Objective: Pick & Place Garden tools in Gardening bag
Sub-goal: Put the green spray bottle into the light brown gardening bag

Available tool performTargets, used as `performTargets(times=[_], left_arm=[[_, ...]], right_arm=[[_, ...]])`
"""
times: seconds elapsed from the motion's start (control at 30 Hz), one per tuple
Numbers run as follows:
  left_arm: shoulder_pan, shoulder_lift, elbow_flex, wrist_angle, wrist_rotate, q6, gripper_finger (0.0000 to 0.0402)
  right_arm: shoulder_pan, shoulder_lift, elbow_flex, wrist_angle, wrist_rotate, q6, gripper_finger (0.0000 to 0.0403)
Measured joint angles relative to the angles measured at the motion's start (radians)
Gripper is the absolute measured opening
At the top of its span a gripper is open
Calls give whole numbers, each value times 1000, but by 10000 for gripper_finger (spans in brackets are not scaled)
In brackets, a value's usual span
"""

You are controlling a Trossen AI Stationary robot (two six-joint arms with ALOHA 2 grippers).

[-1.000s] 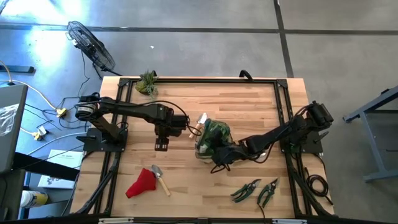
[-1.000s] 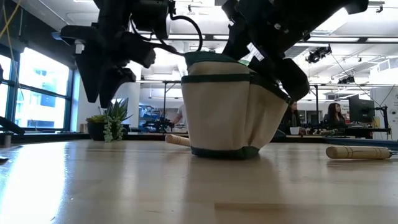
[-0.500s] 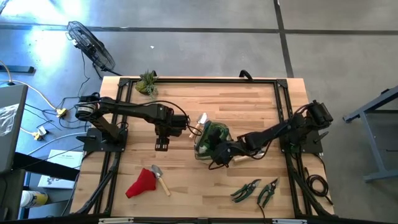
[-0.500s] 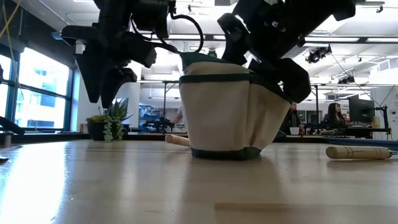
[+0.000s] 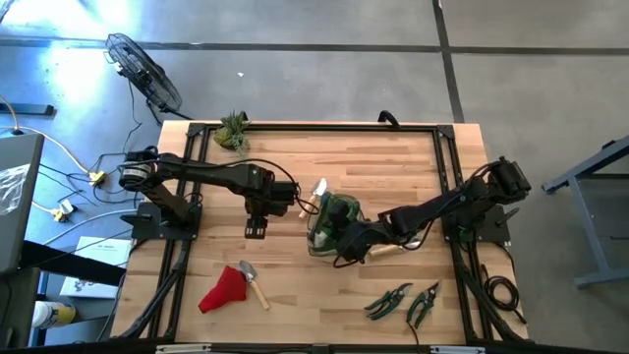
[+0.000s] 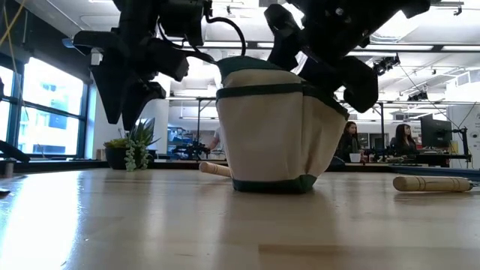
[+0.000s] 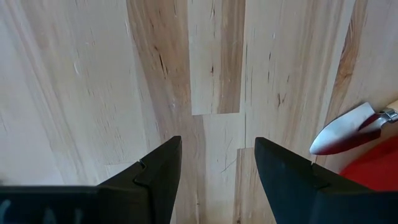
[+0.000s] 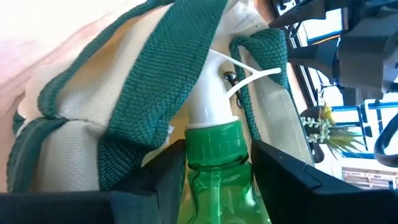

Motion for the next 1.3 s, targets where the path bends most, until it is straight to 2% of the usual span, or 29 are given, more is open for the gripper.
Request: performTargets(times=[0.13, 0.4, 0.7, 1.03, 1.17, 1.3], left_arm=[[0, 0, 0, 0, 0, 1, 196], [0, 0, 0, -1, 0, 1, 196], [0, 0, 0, -1, 0, 1, 196], [0, 0, 0, -1, 0, 1, 196], [0, 0, 0, -1, 0, 1, 196], [0, 0, 0, -1, 0, 1, 196]], right_arm=[[-17, 0, 1, -18, -37, 23, 172], [-58, 0, 109, -244, -176, 97, 172], [-97, 0, 130, -308, -301, 142, 172], [-98, 0, 169, -330, -293, 114, 172], [-98, 0, 244, -397, -305, 141, 172], [-97, 0, 325, -494, -361, 202, 172]])
